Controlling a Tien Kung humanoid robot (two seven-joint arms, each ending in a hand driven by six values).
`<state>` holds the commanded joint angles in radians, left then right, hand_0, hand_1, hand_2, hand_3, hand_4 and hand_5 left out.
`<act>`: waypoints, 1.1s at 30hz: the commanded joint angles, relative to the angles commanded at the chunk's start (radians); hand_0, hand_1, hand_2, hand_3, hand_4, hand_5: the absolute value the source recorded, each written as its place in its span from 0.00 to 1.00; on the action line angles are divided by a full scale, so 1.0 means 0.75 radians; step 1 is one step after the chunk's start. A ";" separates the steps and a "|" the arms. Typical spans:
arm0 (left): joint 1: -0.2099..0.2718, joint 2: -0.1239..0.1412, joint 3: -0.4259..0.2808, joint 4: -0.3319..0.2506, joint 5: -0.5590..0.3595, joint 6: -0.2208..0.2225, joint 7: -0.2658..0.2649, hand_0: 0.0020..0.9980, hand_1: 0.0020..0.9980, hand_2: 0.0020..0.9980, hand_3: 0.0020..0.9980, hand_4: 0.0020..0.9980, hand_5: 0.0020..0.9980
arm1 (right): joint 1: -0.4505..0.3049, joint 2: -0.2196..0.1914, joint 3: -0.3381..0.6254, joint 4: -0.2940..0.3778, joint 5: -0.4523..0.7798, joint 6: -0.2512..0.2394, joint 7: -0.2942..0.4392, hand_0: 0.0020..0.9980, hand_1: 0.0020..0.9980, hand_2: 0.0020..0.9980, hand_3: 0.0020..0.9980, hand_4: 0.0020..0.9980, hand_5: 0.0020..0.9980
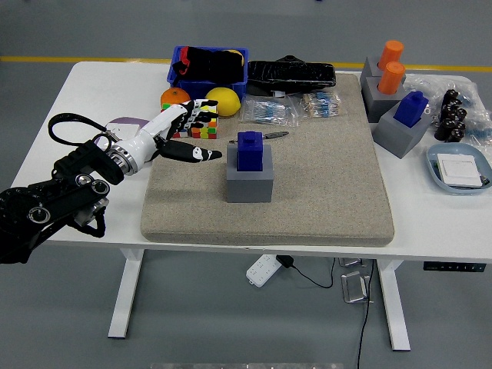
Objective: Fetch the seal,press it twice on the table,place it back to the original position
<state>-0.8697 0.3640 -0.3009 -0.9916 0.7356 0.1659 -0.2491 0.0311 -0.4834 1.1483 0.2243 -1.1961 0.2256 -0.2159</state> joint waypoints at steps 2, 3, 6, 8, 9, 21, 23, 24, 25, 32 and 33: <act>0.001 -0.012 0.002 0.004 -0.004 0.001 0.000 0.83 0.86 0.84 0.92 0.97 0.02 | -0.001 -0.001 -0.001 0.000 0.000 0.000 0.000 0.85 0.77 0.76 0.73 0.82 0.64; 0.002 -0.017 0.002 0.006 -0.008 0.001 0.000 0.83 0.86 0.83 0.92 0.97 0.01 | -0.001 -0.001 -0.001 0.000 0.000 0.000 0.000 0.85 0.77 0.77 0.73 0.82 0.64; 0.005 -0.047 0.004 0.015 -0.022 0.005 -0.001 0.83 0.86 0.83 0.92 0.97 0.01 | -0.001 -0.001 -0.005 -0.002 0.000 0.000 -0.001 0.85 0.77 0.77 0.73 0.82 0.64; 0.007 -0.068 0.007 0.023 -0.025 0.010 -0.001 0.83 0.86 0.83 0.92 0.97 0.01 | 0.000 -0.001 -0.010 -0.001 0.002 0.000 0.000 0.85 0.77 0.77 0.73 0.82 0.64; 0.008 -0.081 0.009 0.031 -0.027 0.013 -0.001 0.83 0.83 0.82 0.92 0.96 0.00 | 0.001 -0.001 -0.014 0.000 0.003 0.000 0.000 0.85 0.77 0.77 0.73 0.82 0.64; 0.007 -0.204 0.006 0.130 -0.066 0.079 -0.015 0.81 0.80 0.76 0.91 0.93 0.00 | 0.004 -0.003 -0.037 0.005 0.010 0.000 0.000 0.85 0.77 0.76 0.73 0.82 0.64; 0.008 -0.212 0.009 0.137 -0.067 0.077 -0.012 0.81 0.80 0.76 0.91 0.93 0.00 | 0.004 -0.002 -0.036 0.006 0.010 0.000 0.001 0.85 0.77 0.76 0.73 0.82 0.64; 0.010 -0.217 0.012 0.139 -0.068 0.074 -0.008 0.81 0.80 0.76 0.91 0.93 0.00 | 0.003 -0.002 -0.034 0.006 0.010 0.000 0.000 0.85 0.77 0.76 0.73 0.82 0.64; 0.011 -0.221 0.015 0.141 -0.069 0.073 -0.004 0.81 0.80 0.76 0.91 0.93 0.00 | 0.002 -0.001 -0.033 0.006 0.010 0.000 0.000 0.85 0.77 0.76 0.73 0.82 0.64; 0.018 -0.244 0.021 0.152 -0.069 0.084 0.002 0.80 0.78 0.74 0.90 0.91 0.00 | -0.003 0.003 -0.025 0.005 0.006 0.000 0.000 0.85 0.77 0.76 0.73 0.82 0.64; 0.019 -0.247 0.022 0.153 -0.070 0.086 0.002 0.80 0.76 0.73 0.90 0.89 0.00 | -0.003 0.003 -0.025 0.005 0.006 0.001 0.000 0.85 0.77 0.77 0.73 0.82 0.64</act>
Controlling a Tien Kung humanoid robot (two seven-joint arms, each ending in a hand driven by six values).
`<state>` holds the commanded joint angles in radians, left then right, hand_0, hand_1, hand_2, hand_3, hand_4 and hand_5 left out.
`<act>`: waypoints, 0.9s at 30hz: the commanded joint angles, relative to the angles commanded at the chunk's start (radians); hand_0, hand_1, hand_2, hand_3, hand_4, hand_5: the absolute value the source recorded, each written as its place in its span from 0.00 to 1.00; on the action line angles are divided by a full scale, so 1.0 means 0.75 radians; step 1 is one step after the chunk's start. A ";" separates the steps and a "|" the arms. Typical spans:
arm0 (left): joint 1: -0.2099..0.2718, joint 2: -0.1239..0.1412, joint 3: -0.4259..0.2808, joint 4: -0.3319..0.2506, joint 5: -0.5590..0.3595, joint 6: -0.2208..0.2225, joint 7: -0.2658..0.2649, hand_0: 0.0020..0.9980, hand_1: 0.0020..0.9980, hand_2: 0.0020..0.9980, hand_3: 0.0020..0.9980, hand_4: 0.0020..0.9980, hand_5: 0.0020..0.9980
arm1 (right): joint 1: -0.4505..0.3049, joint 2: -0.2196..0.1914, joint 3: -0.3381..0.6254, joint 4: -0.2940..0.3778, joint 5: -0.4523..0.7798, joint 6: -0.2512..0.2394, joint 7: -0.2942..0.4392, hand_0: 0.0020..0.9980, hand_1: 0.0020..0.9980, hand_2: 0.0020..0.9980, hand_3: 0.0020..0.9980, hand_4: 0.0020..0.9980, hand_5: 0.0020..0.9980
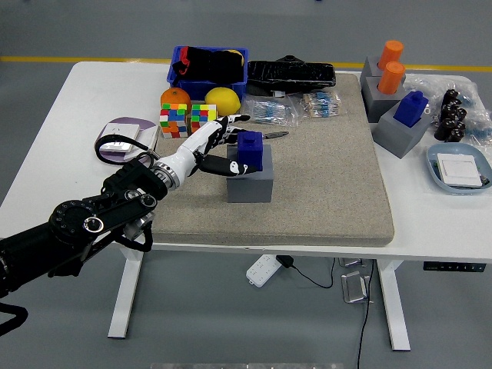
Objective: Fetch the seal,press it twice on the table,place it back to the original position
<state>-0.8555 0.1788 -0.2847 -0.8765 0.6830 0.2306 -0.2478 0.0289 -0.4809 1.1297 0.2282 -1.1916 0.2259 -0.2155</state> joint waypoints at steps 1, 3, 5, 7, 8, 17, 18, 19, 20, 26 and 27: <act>0.001 -0.003 0.001 0.003 -0.002 0.002 -0.001 0.80 0.76 0.73 0.90 0.89 0.00 | 0.000 0.001 0.001 0.000 0.000 0.000 0.000 0.85 0.77 0.77 0.73 0.82 0.64; 0.002 -0.012 0.006 0.013 -0.007 0.009 -0.003 0.80 0.76 0.73 0.90 0.89 0.00 | -0.001 0.002 0.001 0.000 0.001 -0.001 0.001 0.85 0.77 0.77 0.73 0.82 0.64; 0.002 -0.019 0.009 0.020 -0.014 0.015 -0.004 0.80 0.76 0.73 0.90 0.89 0.00 | -0.001 0.003 0.001 0.000 0.001 0.000 0.000 0.85 0.77 0.77 0.73 0.82 0.64; 0.003 -0.027 0.009 0.030 -0.018 0.021 -0.002 0.79 0.75 0.71 0.89 0.85 0.00 | -0.001 0.004 -0.001 0.000 0.000 0.000 0.000 0.85 0.77 0.77 0.73 0.82 0.64; 0.003 -0.030 0.009 0.033 -0.017 0.021 0.000 0.79 0.75 0.71 0.89 0.85 0.00 | 0.000 0.004 -0.001 0.000 0.000 0.000 0.000 0.85 0.77 0.77 0.73 0.82 0.64; 0.004 -0.050 0.018 0.057 0.004 0.049 0.014 0.78 0.72 0.65 0.88 0.77 0.00 | 0.000 0.004 0.001 0.001 0.003 -0.001 0.001 0.85 0.77 0.77 0.73 0.82 0.64; 0.005 -0.050 0.019 0.056 0.002 0.051 0.013 0.76 0.61 0.54 0.86 0.71 0.00 | -0.001 0.005 0.001 0.001 0.003 -0.001 0.001 0.85 0.77 0.77 0.73 0.82 0.64; 0.005 -0.050 0.019 0.055 0.002 0.053 0.012 0.76 0.61 0.54 0.86 0.71 0.00 | -0.001 0.005 0.002 0.001 0.002 -0.001 0.000 0.85 0.77 0.77 0.73 0.82 0.64; 0.006 -0.050 0.020 0.054 0.002 0.054 0.012 0.76 0.61 0.54 0.86 0.71 0.00 | -0.001 0.005 0.002 0.000 0.001 -0.001 0.000 0.85 0.77 0.77 0.73 0.82 0.64; 0.008 -0.048 0.020 0.036 0.003 0.056 0.011 0.75 0.57 0.49 0.85 0.69 0.00 | -0.003 0.007 0.000 0.001 0.003 0.000 0.000 0.85 0.77 0.76 0.73 0.82 0.63; 0.009 -0.048 0.021 0.032 0.005 0.057 0.011 0.75 0.57 0.49 0.85 0.69 0.00 | -0.003 0.007 -0.001 0.001 0.004 0.000 0.001 0.85 0.77 0.76 0.73 0.82 0.63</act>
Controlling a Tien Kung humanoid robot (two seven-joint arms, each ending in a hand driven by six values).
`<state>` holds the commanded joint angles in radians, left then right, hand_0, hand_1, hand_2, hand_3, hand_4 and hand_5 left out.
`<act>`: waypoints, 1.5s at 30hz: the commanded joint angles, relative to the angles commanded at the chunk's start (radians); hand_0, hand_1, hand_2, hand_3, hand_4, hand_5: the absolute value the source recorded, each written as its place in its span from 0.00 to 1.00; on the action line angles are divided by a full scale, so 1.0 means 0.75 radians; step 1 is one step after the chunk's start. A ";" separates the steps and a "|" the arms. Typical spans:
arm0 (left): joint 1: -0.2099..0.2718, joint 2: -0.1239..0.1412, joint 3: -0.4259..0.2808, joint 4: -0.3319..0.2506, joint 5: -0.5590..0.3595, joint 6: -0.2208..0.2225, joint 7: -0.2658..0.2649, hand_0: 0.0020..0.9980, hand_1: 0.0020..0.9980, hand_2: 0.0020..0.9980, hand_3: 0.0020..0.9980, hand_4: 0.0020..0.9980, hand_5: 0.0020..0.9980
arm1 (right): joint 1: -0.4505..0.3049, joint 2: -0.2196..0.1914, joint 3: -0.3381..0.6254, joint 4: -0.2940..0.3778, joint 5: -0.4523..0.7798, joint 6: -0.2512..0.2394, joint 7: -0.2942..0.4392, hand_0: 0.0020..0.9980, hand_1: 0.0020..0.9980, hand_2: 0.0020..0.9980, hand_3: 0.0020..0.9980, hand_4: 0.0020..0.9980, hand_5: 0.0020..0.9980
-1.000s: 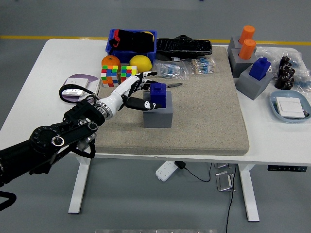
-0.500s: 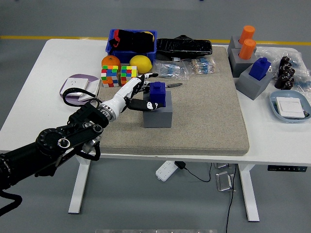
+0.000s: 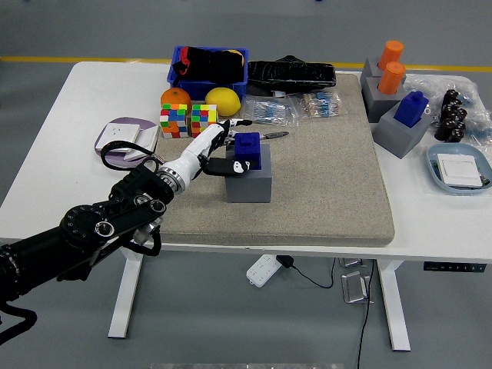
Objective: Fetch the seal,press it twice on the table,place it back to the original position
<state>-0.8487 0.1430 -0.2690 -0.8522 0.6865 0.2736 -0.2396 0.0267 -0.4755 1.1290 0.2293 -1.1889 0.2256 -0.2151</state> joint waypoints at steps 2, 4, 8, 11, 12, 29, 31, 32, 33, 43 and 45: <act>0.002 0.001 0.002 -0.009 0.002 0.003 -0.001 0.75 0.57 0.49 0.85 0.69 0.00 | -0.001 0.001 0.000 0.000 0.000 -0.001 0.000 0.85 0.77 0.76 0.73 0.82 0.63; 0.003 0.002 0.002 -0.015 0.004 0.009 -0.005 0.74 0.52 0.41 0.83 0.69 0.00 | 0.000 0.001 -0.001 0.000 0.000 0.000 0.000 0.85 0.77 0.76 0.73 0.82 0.63; 0.001 -0.004 0.003 -0.022 0.002 0.038 -0.029 0.74 0.52 0.41 0.83 0.69 0.00 | -0.001 0.004 -0.001 0.000 0.002 0.000 0.000 0.85 0.77 0.76 0.73 0.82 0.63; -0.002 -0.008 -0.001 -0.022 -0.004 0.068 -0.057 0.72 0.50 0.35 0.80 0.66 0.00 | 0.000 0.005 0.000 0.000 0.002 0.000 0.001 0.85 0.77 0.76 0.73 0.82 0.63; -0.002 -0.009 -0.002 -0.023 -0.005 0.075 -0.062 0.72 0.50 0.35 0.80 0.66 0.00 | 0.000 0.005 0.000 0.000 0.002 0.000 0.001 0.85 0.77 0.76 0.73 0.82 0.63; 0.002 0.042 -0.098 -0.043 -0.013 0.105 -0.114 0.67 0.47 0.30 0.73 0.62 0.00 | -0.004 0.007 -0.001 0.000 0.003 0.000 0.002 0.85 0.77 0.77 0.73 0.83 0.62; 0.006 0.060 -0.122 -0.032 -0.013 0.107 -0.118 0.67 0.47 0.30 0.73 0.62 0.00 | -0.004 0.007 -0.001 0.000 0.004 0.001 0.002 0.85 0.77 0.77 0.73 0.83 0.62; 0.009 0.070 -0.137 -0.023 -0.014 0.109 -0.122 0.67 0.47 0.30 0.73 0.62 0.00 | -0.005 0.007 0.001 0.000 0.003 0.000 0.002 0.85 0.77 0.77 0.73 0.83 0.62; 0.011 0.077 -0.146 -0.017 -0.015 0.109 -0.124 0.66 0.47 0.30 0.73 0.61 0.00 | -0.005 0.007 0.002 0.000 0.004 0.000 0.002 0.85 0.77 0.77 0.73 0.83 0.62; 0.062 0.150 -0.183 0.077 -0.072 0.112 -0.154 0.66 0.47 0.31 0.74 0.61 0.00 | -0.007 0.007 0.004 0.001 0.001 0.001 0.002 0.85 0.77 0.77 0.73 0.83 0.62; 0.078 0.154 -0.176 0.094 -0.080 0.113 -0.158 0.65 0.47 0.30 0.74 0.61 0.00 | -0.007 0.007 0.003 0.002 0.001 0.001 0.002 0.85 0.77 0.76 0.73 0.83 0.62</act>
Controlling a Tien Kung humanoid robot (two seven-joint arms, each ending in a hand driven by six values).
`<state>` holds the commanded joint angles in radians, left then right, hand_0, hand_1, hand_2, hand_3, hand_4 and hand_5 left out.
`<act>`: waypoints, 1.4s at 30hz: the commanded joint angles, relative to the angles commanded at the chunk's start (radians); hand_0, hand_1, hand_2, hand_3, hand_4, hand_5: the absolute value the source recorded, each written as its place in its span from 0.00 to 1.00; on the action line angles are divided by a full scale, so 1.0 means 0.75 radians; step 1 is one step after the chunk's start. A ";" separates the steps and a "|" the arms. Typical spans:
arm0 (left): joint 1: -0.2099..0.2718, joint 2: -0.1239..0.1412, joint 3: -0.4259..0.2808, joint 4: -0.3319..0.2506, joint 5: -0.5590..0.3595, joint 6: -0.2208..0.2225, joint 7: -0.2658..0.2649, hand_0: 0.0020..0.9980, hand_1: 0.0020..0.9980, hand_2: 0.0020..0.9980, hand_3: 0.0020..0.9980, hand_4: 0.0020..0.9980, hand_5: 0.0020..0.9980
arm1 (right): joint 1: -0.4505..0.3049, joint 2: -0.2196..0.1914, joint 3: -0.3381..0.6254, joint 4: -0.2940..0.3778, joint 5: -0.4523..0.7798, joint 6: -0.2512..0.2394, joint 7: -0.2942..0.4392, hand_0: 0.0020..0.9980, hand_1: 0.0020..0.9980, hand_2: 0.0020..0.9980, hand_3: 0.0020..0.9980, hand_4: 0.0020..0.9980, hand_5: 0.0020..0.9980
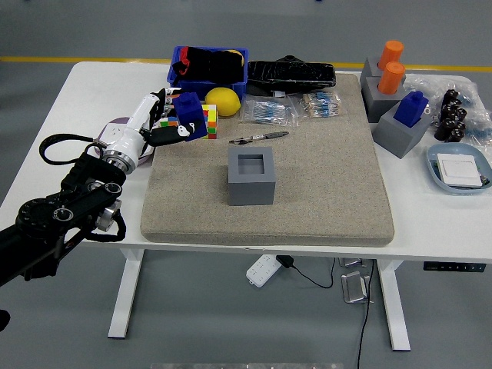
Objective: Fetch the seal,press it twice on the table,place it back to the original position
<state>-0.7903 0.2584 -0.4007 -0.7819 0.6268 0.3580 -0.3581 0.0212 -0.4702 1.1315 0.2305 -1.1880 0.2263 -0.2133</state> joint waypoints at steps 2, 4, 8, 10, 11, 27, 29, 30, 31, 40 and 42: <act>0.019 0.001 0.005 0.016 -0.011 -0.001 -0.002 0.65 0.47 0.30 0.74 0.61 0.00 | 0.000 -0.001 -0.001 0.001 0.000 0.000 0.000 0.85 0.77 0.76 0.73 0.83 0.62; 0.037 0.002 0.010 0.029 -0.020 -0.003 -0.003 0.65 0.47 0.30 0.74 0.61 0.00 | 0.000 -0.001 -0.004 0.002 -0.001 0.000 0.000 0.85 0.77 0.76 0.73 0.83 0.62; 0.063 -0.003 0.034 0.052 -0.037 -0.005 -0.006 0.66 0.47 0.31 0.74 0.62 0.00 | 0.000 -0.002 -0.002 0.003 -0.002 0.000 0.000 0.85 0.77 0.76 0.73 0.83 0.62; 0.074 -0.009 0.043 0.065 -0.044 -0.003 -0.012 0.66 0.47 0.31 0.74 0.62 0.00 | 0.001 -0.002 -0.005 0.004 -0.001 0.000 0.000 0.85 0.77 0.76 0.73 0.83 0.62; 0.080 -0.013 0.048 0.074 -0.051 -0.001 -0.017 0.66 0.47 0.31 0.74 0.62 0.00 | 0.001 -0.001 -0.005 0.005 0.000 0.000 0.001 0.85 0.77 0.76 0.73 0.83 0.62; 0.169 -0.070 0.061 0.140 -0.141 0.022 -0.085 0.65 0.46 0.31 0.73 0.62 0.00 | -0.003 -0.001 -0.019 0.009 -0.002 0.001 0.001 0.85 0.77 0.76 0.73 0.84 0.62; 0.179 -0.075 0.059 0.147 -0.151 0.027 -0.096 0.65 0.46 0.31 0.73 0.62 0.00 | -0.003 -0.001 -0.017 0.010 -0.003 0.001 0.001 0.85 0.77 0.76 0.73 0.84 0.62; 0.181 -0.076 0.061 0.149 -0.152 0.029 -0.098 0.65 0.46 0.31 0.73 0.62 0.00 | -0.004 -0.001 -0.014 0.010 -0.004 0.001 0.001 0.85 0.77 0.76 0.73 0.84 0.62; 0.182 -0.077 0.063 0.150 -0.152 0.031 -0.101 0.65 0.46 0.31 0.73 0.62 0.00 | -0.005 0.000 -0.012 0.010 -0.005 0.001 0.001 0.85 0.77 0.76 0.73 0.84 0.62; 0.193 -0.082 0.074 0.152 -0.149 0.029 -0.100 0.65 0.46 0.30 0.73 0.63 0.00 | -0.006 0.003 -0.002 0.011 -0.007 0.001 0.001 0.85 0.77 0.76 0.73 0.84 0.62; 0.192 -0.082 0.076 0.149 -0.146 0.029 -0.099 0.64 0.46 0.31 0.74 0.63 0.00 | -0.006 0.004 -0.002 0.011 -0.007 0.001 0.001 0.85 0.77 0.76 0.73 0.84 0.62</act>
<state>-0.6461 0.1970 -0.3435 -0.6705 0.5171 0.3795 -0.4320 0.0167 -0.4670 1.1300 0.2385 -1.1931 0.2270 -0.2124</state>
